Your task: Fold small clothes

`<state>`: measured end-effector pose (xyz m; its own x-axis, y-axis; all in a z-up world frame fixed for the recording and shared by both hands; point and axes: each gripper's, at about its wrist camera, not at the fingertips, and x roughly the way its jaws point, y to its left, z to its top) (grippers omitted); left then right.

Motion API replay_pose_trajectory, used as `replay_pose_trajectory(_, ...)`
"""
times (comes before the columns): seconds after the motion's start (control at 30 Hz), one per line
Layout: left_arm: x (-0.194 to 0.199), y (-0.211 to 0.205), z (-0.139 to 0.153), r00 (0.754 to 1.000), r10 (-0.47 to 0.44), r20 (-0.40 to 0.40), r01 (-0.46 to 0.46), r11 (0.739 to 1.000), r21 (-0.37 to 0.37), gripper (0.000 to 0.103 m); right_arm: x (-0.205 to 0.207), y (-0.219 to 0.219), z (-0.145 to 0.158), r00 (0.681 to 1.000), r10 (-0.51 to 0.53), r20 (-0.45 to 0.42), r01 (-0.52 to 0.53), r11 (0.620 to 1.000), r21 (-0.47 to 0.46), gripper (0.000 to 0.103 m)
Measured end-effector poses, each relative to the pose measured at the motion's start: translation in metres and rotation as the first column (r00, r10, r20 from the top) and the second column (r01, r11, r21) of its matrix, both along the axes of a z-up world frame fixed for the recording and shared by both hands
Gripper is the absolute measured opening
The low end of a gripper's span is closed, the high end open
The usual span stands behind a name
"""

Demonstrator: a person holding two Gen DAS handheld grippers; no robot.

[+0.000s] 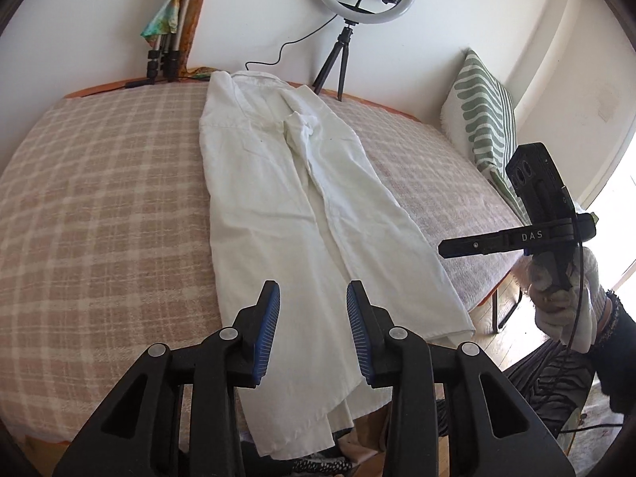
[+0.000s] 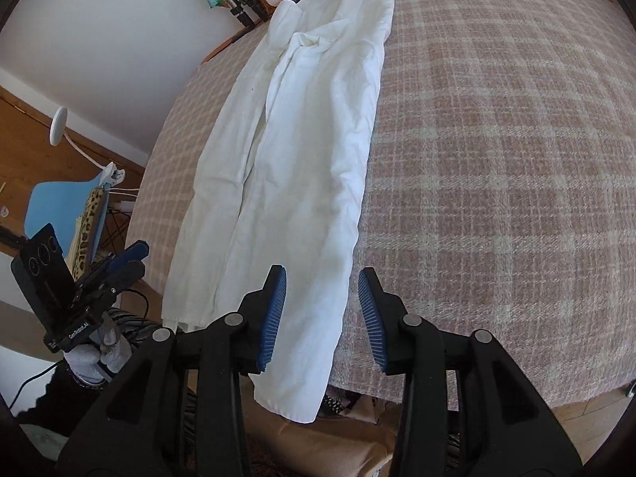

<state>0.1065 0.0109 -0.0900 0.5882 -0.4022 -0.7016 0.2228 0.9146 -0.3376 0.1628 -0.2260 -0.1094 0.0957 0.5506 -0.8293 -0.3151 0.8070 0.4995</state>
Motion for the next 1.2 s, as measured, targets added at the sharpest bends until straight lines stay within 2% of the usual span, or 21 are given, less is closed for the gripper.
replay_pose_trajectory(0.1,0.005,0.001,-0.012,1.000,0.009,-0.020,-0.008,1.000,0.004,0.033,-0.009,0.007,-0.013,1.000,0.026,-0.007,-0.026,0.998,-0.056,0.040)
replay_pose_trajectory(0.2,0.004,0.005,-0.020,0.999,0.016,-0.040,-0.016,1.000,-0.013,0.033,-0.009,0.005,-0.023,0.999,0.021,-0.029,-0.021,0.999,-0.031,0.040)
replay_pose_trajectory(0.23,0.004,0.005,-0.021,0.999,0.020,-0.040,-0.020,1.000,-0.006,0.033,-0.010,0.005,-0.022,0.999,0.028,-0.030,-0.029,0.999,-0.021,0.034)
replay_pose_trajectory(0.27,0.004,0.005,-0.023,0.999,0.020,-0.042,-0.020,1.000,0.000,0.033,-0.011,0.004,-0.022,0.999,0.037,-0.032,-0.037,0.999,0.000,0.012)
replay_pose_trajectory(0.4,0.004,0.005,-0.027,0.999,0.020,-0.049,-0.019,0.999,0.036,0.033,-0.016,-0.010,-0.009,1.000,0.000,-0.017,0.001,1.000,0.026,0.007)
replay_pose_trajectory(0.5,0.005,0.004,-0.025,0.999,0.019,-0.040,-0.017,0.999,0.050,0.033,-0.018,-0.021,-0.011,0.999,-0.024,-0.039,0.025,0.999,0.043,0.007)
replay_pose_trajectory(0.63,0.012,-0.004,-0.016,1.000,-0.010,-0.019,0.011,0.999,0.041,0.033,-0.018,-0.012,-0.018,0.999,0.024,-0.021,-0.026,0.998,-0.054,0.011)
replay_pose_trajectory(0.7,0.015,-0.013,-0.009,0.999,-0.040,-0.002,0.040,0.998,0.039,0.033,-0.016,-0.009,-0.010,0.999,0.044,-0.008,-0.044,0.997,-0.055,0.021)
replay_pose_trajectory(0.73,0.016,-0.020,-0.007,0.998,-0.062,0.005,0.062,0.997,0.041,0.033,-0.015,-0.010,-0.003,0.999,0.039,0.026,-0.037,0.998,-0.057,0.025)
replay_pose_trajectory(0.77,0.017,-0.026,-0.005,0.996,-0.083,0.014,0.082,0.996,0.041,0.033,-0.012,-0.011,0.004,0.998,0.032,0.057,-0.029,0.998,-0.058,0.035)
replay_pose_trajectory(0.8,0.018,-0.033,-0.004,0.994,-0.105,0.021,0.104,0.994,0.044,0.033,-0.007,-0.013,0.011,0.995,0.019,0.096,-0.013,0.998,-0.061,0.037)
replay_pose_trajectory(0.93,0.022,-0.059,-0.006,0.984,-0.177,0.024,0.177,0.984,0.033,0.033,0.018,-0.007,0.036,0.972,-0.019,0.236,0.031,0.998,-0.046,0.037)
replay_pose_trajectory(1.03,0.022,-0.075,-0.011,0.976,-0.217,0.024,0.216,0.976,0.027,0.033,0.039,0.013,0.042,0.954,0.003,0.301,0.007,0.999,-0.034,0.037)
replay_pose_trajectory(1.2,0.025,-0.091,-0.021,0.970,-0.244,0.006,0.244,0.970,0.017,0.033,0.075,0.053,0.017,0.953,0.043,0.299,-0.024,0.997,-0.067,0.037)
